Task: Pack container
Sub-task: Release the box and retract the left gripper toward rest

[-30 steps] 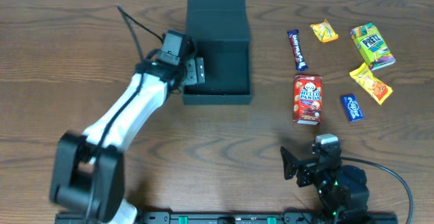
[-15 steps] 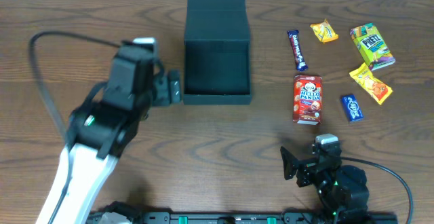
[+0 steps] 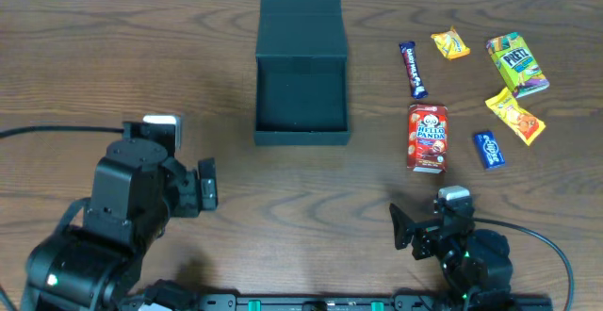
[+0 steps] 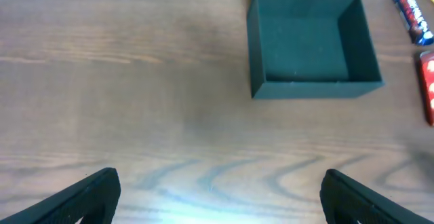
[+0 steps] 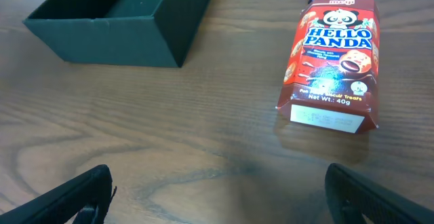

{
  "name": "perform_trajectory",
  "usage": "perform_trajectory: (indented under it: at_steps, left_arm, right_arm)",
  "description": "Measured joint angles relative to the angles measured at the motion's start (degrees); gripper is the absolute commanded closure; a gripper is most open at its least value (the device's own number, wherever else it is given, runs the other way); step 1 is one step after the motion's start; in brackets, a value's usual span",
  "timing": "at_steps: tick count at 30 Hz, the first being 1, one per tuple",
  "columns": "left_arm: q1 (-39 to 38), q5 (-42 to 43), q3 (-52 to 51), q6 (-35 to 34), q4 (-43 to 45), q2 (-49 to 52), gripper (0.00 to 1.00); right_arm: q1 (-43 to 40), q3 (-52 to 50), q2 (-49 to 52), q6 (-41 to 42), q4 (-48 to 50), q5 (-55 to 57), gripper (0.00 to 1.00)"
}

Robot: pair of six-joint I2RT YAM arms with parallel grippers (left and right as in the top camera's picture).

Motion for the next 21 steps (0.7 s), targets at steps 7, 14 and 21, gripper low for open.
perform_trajectory:
  at_steps: [7,14,21]
  left_arm:
    - [0.00,1.14,0.00,0.00,-3.85,-2.10,0.05]
    - [0.00,1.97,0.00,0.00,-3.98,-2.69,0.05]
    - [0.00,1.99,0.00,0.00,-5.03,-2.71,0.05]
  right_arm:
    - [0.00,0.00,0.00,0.00,0.00,0.00,0.01]
    - [0.00,0.00,0.00,0.00,0.00,0.00,0.01]
    - [0.00,0.00,0.00,0.00,0.00,0.00,0.01]
